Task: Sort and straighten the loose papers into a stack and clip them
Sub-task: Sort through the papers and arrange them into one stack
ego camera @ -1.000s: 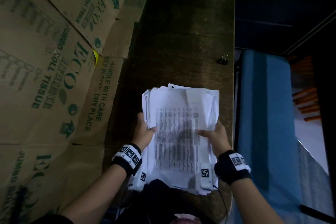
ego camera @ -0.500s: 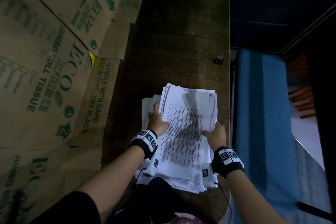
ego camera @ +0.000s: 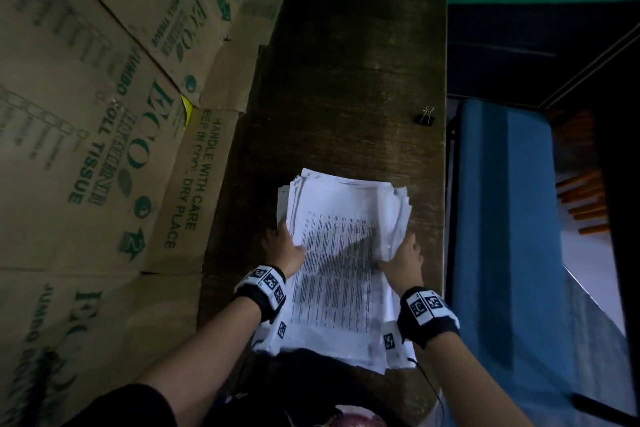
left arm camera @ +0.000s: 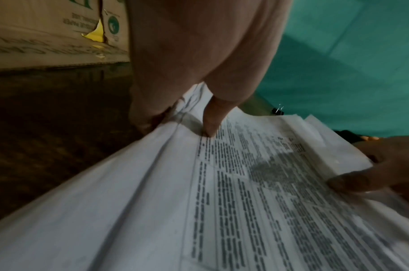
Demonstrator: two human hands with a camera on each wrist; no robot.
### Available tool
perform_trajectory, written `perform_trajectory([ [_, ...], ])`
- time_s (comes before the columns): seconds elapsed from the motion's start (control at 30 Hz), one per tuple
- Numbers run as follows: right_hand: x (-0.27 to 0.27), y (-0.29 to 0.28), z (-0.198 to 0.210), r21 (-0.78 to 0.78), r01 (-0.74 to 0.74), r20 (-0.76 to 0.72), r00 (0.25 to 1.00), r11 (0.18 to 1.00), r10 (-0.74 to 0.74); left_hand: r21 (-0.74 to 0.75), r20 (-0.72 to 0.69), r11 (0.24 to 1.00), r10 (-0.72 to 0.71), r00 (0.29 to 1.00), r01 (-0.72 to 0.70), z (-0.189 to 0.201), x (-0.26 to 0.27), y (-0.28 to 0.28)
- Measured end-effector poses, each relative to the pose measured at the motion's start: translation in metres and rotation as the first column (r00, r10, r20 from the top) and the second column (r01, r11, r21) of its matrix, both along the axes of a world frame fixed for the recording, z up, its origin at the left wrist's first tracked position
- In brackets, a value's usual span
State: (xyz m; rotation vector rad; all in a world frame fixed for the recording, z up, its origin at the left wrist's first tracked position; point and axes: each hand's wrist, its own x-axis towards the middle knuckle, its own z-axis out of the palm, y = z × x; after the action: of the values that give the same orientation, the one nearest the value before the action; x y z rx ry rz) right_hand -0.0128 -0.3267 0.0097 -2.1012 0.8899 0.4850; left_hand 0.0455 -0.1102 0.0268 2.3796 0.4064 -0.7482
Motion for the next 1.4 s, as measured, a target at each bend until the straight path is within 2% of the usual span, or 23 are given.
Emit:
perform_trajectory([
  [0.03,-0.001,0.001,0.000,-0.053,-0.009,-0.046,0.999,0.999,0.006,0.027,-0.003,1.000,-0.014,1.000,0.014,-0.001,-0.003,-0.001],
  [0.1,-0.003,0.000,-0.002,-0.080,0.025,-0.072,0.997,0.996,-0.031,-0.013,-0.018,1.000,-0.017,1.000,0.017,-0.006,-0.006,-0.001],
  [0.3,-0.009,-0.008,-0.009,0.060,0.168,0.012,0.985,0.984,-0.169,-0.254,-0.030,0.965,0.061,0.998,-0.067,-0.006,-0.001,0.004],
  [0.43,-0.009,-0.011,-0.002,0.119,0.183,0.099,0.976,0.976,-0.195,-0.371,-0.073,0.922,0.088,0.993,-0.109,-0.007,-0.003,0.013],
  [0.53,-0.004,-0.007,0.002,0.184,0.138,0.137,0.977,0.973,-0.164,-0.415,-0.055,0.884,0.211,0.976,-0.215,-0.011,-0.008,0.028],
  [0.6,0.003,0.000,0.004,0.127,0.050,0.113,0.992,0.991,-0.064,-0.301,-0.049,0.930,0.208,0.977,-0.213,-0.015,-0.011,0.035],
  [0.67,0.005,0.009,0.005,-0.020,-0.062,-0.035,0.997,0.998,0.061,-0.054,-0.124,0.993,0.100,0.987,-0.107,-0.016,-0.013,0.040],
  [0.7,0.005,0.013,0.005,-0.083,-0.111,-0.114,0.988,0.990,0.101,-0.010,-0.158,0.998,0.064,0.985,-0.066,-0.014,-0.014,0.040],
  [0.77,0.004,0.019,0.008,-0.118,-0.128,-0.180,0.978,0.985,0.105,-0.106,-0.177,0.992,0.046,0.983,-0.066,-0.010,-0.014,0.036],
  [0.87,-0.001,0.017,0.002,-0.080,-0.009,-0.158,0.987,0.997,-0.004,-0.367,-0.149,0.922,0.068,0.986,-0.120,-0.007,-0.013,0.026],
  [0.93,-0.004,0.009,-0.002,0.069,0.172,-0.052,0.984,0.983,-0.169,-0.413,-0.155,0.894,0.119,0.981,-0.174,-0.007,-0.010,0.021],
  [1.0,-0.004,-0.002,-0.004,0.251,0.349,-0.004,0.933,0.903,-0.360,-0.423,-0.152,0.863,0.232,0.961,-0.276,-0.014,-0.002,0.023],
  [1.03,-0.004,-0.008,-0.007,0.330,0.426,-0.023,0.896,0.843,-0.444,-0.428,-0.176,0.838,0.290,0.941,-0.338,-0.016,0.002,0.024],
  [1.07,-0.002,-0.013,-0.004,0.382,0.462,-0.087,0.880,0.801,-0.466,-0.417,-0.219,0.826,0.313,0.924,-0.379,-0.020,0.005,0.025],
  [1.13,0.000,-0.017,0.002,0.469,0.400,-0.122,0.912,0.787,-0.391,-0.384,-0.305,0.865,0.212,0.929,-0.323,-0.025,0.012,0.024],
  [1.2,0.001,-0.016,0.007,0.478,0.292,-0.089,0.954,0.828,-0.285,-0.381,-0.317,0.898,0.097,0.943,-0.220,-0.031,0.016,0.021],
  [1.27,0.001,-0.017,0.011,0.466,0.210,-0.002,0.972,0.860,-0.237,-0.404,-0.326,0.889,0.081,0.942,-0.217,-0.027,0.016,0.016],
  [1.4,0.006,-0.020,0.034,0.450,0.107,0.200,0.956,0.887,-0.216,-0.493,-0.295,0.837,0.097,0.950,-0.238,-0.005,0.013,0.013],
])
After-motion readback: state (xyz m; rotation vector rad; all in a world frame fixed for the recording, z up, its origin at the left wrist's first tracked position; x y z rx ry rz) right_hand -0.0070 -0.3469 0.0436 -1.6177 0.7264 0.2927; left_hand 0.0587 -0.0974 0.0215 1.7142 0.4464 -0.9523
